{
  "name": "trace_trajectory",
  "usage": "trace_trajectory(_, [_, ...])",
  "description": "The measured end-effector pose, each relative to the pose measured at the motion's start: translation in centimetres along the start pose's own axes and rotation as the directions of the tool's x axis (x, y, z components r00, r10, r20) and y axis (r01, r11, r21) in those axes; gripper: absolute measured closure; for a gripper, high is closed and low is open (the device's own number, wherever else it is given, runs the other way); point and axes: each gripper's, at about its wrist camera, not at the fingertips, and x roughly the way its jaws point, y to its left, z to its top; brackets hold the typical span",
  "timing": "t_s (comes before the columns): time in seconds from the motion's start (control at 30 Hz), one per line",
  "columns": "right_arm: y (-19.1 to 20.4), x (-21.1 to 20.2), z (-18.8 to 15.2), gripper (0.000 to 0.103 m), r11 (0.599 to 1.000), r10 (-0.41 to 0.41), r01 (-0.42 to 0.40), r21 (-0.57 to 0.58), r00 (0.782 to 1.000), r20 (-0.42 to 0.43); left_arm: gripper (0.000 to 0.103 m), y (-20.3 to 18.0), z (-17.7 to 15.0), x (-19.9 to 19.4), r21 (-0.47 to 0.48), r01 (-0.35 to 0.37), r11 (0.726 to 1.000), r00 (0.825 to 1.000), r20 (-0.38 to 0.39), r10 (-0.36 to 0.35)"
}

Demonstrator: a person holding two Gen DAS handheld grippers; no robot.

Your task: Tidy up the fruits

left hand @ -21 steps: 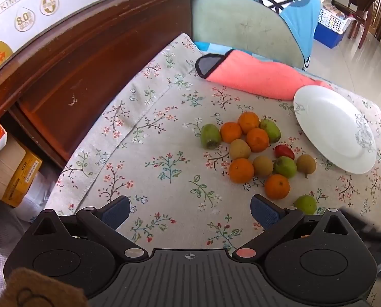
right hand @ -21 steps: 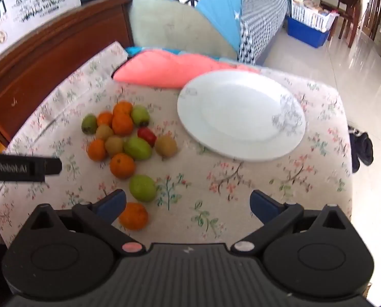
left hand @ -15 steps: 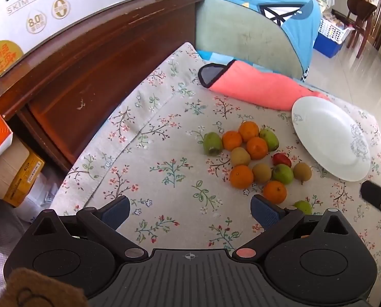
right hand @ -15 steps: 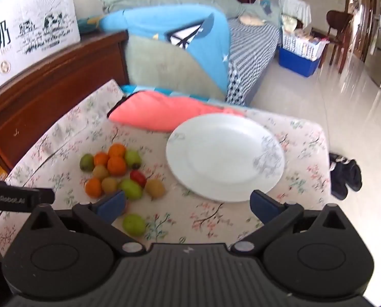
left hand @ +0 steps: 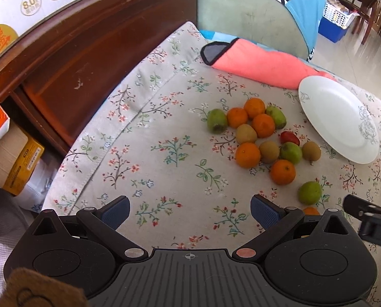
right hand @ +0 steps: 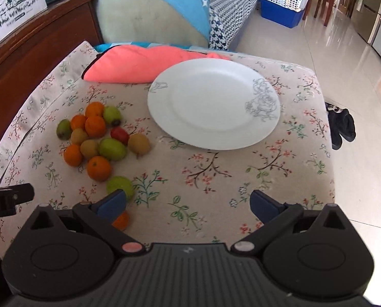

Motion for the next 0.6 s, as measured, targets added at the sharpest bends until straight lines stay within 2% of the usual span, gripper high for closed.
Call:
trace_trajectory(0.17, [0.2,0.7,-0.1,0.001,1.000,0.015,-0.015,0.005,1.000,0.027,0.002,-0.4,0.0,0.8,0.013,-0.036,0.999,0.999,-0.017,0.036])
trace_trajectory(0.43, [1.2,0.7,-0.3,0.001,0.999,-0.025,0.026,-0.042,0.999,0.039,0.002,-1.6,0.0,1.0,0.042,-0.046,0.998,0.999,-0.017,0.047])
trace_trajectory(0.6, [1.3,1.0,-0.4,0.001,0.999,-0.020,0.021,-0.041,0.999,0.026,0.002,-2.0,0.0,1.2,0.047,-0.045,0.998,0.999,-0.020,0.046])
